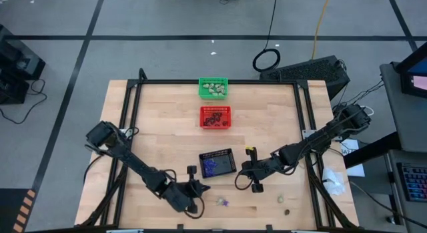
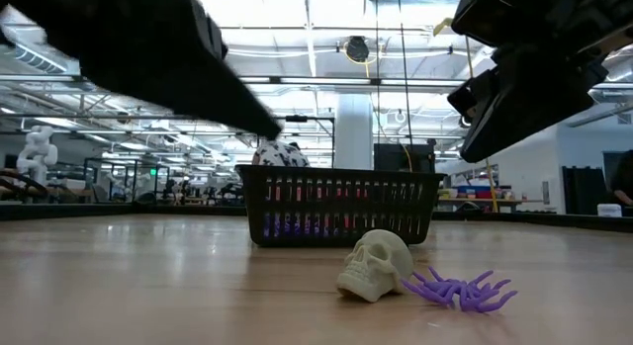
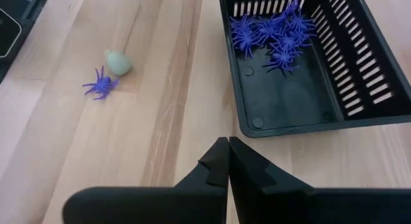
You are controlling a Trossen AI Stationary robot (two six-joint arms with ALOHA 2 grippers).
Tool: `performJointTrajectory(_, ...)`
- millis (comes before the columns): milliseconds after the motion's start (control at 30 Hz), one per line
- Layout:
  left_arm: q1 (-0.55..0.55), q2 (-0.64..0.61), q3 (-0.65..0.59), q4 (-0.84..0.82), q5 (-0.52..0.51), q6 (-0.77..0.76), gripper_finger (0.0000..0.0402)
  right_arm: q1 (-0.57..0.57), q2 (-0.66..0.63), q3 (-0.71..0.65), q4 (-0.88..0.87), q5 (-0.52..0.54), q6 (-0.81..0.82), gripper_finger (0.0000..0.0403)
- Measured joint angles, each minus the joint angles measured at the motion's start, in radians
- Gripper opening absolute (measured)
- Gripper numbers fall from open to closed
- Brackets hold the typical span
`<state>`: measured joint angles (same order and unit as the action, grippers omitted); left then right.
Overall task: Sort Halloween decoration
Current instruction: Put the violet spider toy into the black basket, then adjust the black basket
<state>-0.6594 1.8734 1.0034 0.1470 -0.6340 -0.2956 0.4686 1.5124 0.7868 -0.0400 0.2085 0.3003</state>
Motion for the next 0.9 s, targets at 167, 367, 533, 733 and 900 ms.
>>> performJointTrajectory(167,0.004,0.048,0.05,-0.149,-0.068,-0.065,0.0,0.0,0.0,0.0,-0.004,0.0,0.001,0.0)
performJointTrajectory(367,0.003,0.04,0.052,-0.167,-0.133,-0.069,0.0,0.0,0.0,0.0,-0.009,0.0,0.005,0.0)
performJointTrajectory(533,0.005,0.039,0.052,-0.279,-0.133,-0.145,0.0,0.0,0.0,0.0,-0.011,0.0,0.013,0.0)
performJointTrajectory(733,0.005,0.031,0.051,-0.356,-0.133,-0.196,0.0,0.0,0.0,0.0,-0.011,0.004,0.013,0.0)
performJointTrajectory(900,0.005,-0.007,0.051,-0.339,-0.134,-0.196,0.0,0.0,0.0,0.0,-0.011,0.004,0.011,0.0)
